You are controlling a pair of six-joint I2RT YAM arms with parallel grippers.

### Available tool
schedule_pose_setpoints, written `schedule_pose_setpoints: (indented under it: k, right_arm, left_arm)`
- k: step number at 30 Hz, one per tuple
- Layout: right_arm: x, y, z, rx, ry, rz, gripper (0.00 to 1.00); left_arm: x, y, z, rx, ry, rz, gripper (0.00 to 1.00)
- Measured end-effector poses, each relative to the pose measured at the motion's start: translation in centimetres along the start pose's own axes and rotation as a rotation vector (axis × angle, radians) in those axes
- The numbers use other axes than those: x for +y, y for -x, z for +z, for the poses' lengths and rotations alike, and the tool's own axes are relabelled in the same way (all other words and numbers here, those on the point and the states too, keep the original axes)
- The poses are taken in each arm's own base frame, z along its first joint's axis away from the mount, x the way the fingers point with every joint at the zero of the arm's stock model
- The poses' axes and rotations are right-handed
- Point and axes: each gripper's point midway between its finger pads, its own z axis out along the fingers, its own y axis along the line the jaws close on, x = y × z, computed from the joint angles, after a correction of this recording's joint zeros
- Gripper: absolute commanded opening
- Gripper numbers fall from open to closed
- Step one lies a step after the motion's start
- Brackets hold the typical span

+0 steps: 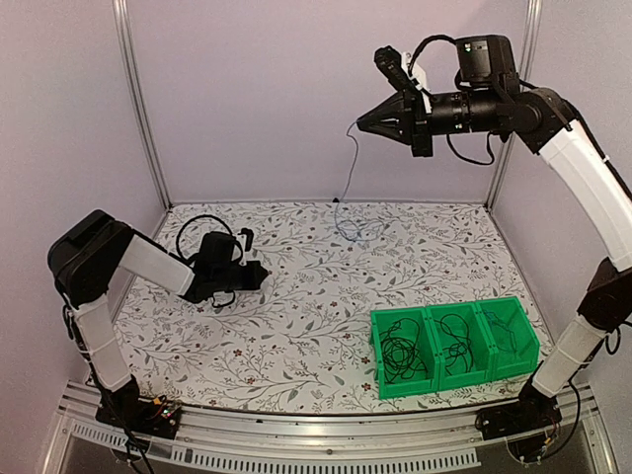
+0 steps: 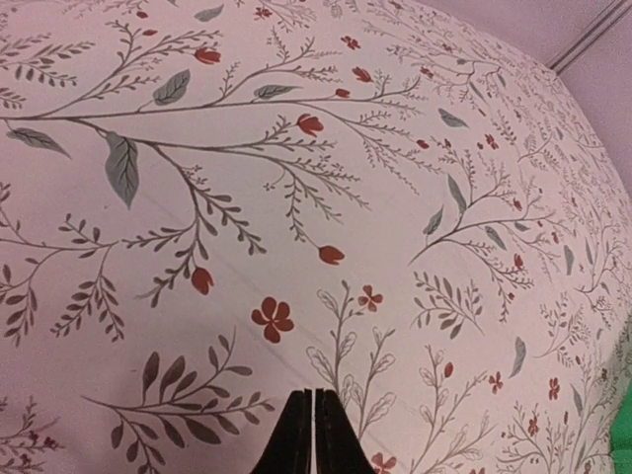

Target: Untangle the cables

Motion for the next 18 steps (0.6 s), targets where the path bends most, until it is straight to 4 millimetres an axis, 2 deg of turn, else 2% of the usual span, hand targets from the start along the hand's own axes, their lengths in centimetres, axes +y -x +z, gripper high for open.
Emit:
schedule_pose_setpoints:
  k: [4,7,9,12,15,18]
  right_arm:
    - [-0.7,0.8,-1.5,-0.022,-0.039,-0.018,0.0]
    - [-0.8,-0.2,-1.5,-0.006,-0.048,-0.007,0.0]
    - [-0.6,-1.4,-1.0,0.013,-0.039,0.011,0.0]
    - [0.1,-4.0,0.4,0.053,-0.009,0.056,0.0]
    - [1.3,-6.8,1.8,0.089,0.043,0.117,0.0]
    - [2.4,-8.7,3.1,0.102,0.097,0.176,0.0]
  left_arm:
    - [1.5,-1.1,-0.2,0.029,0.049,-0.004,0.0]
    - [1.9,-1.7,-0.6,0.042,0.045,-0.013,0.14]
    - [1.2,-1.6,-1.2,0.036,0.013,-0.009,0.26]
    - [-1.3,-0.1,-2.5,-0.014,-0.059,0.037,0.37]
    - [-6.1,1.9,-4.4,-0.097,-0.157,0.131,0.43]
    - [-10.1,2.6,-6.1,-0.15,-0.243,0.208,0.47]
